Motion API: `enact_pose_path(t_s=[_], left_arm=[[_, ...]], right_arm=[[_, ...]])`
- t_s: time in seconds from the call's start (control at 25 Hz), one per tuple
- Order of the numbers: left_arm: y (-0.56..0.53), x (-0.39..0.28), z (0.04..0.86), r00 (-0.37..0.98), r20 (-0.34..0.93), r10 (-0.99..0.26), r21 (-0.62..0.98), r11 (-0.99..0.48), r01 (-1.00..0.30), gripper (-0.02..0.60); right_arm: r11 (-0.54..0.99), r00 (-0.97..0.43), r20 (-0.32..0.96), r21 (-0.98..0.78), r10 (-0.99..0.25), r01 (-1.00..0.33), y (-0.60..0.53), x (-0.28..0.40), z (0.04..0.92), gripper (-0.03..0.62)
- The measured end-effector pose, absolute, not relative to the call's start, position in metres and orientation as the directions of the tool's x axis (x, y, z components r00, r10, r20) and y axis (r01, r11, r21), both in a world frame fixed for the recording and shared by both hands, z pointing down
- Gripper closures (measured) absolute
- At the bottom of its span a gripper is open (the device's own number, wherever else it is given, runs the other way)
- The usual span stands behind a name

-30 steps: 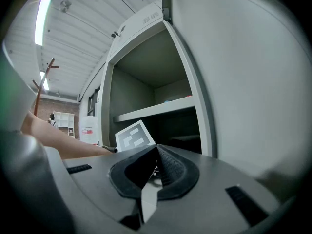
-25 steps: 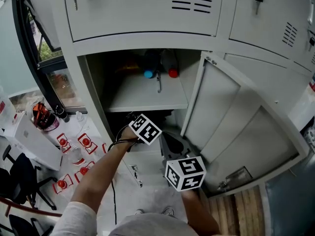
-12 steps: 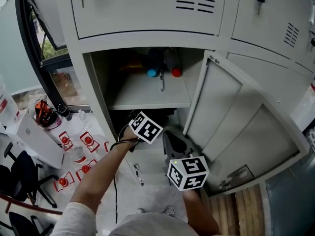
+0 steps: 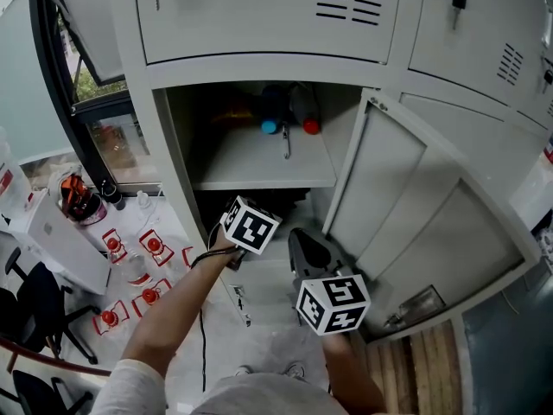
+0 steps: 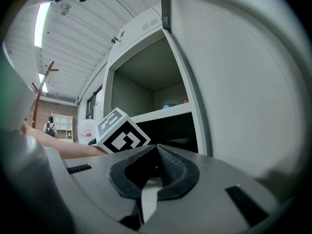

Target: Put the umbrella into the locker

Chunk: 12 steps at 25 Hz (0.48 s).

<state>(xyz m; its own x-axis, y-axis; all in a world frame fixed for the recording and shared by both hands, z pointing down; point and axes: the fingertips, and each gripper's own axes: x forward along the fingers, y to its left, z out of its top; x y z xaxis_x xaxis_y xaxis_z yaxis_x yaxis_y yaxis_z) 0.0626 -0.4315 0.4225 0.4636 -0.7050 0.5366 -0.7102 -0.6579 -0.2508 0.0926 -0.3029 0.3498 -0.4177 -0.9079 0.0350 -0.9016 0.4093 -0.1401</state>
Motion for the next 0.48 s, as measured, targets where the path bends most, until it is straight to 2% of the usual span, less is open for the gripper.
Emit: enact_pose_path(t_s=[0.4,0.48], left_arm=[[-0.407,0.055,0.401,0.539,0.447,-0.714,-0.148,-0.653,-0.743,0.327],[-0.401,0.051,0.394,0.551,0.419,-0.722,-0.125,-0.646,-0.753,0.346]], right_arm=[[0.428,-0.436,0.036,-0.132,-0.899,-0.894,-0.303,0.084,0.348,0.591],[0.431,-0.438,0.035,-0.130,-0.898,-0.893,-0.303,0.083,0.348,0.591]])
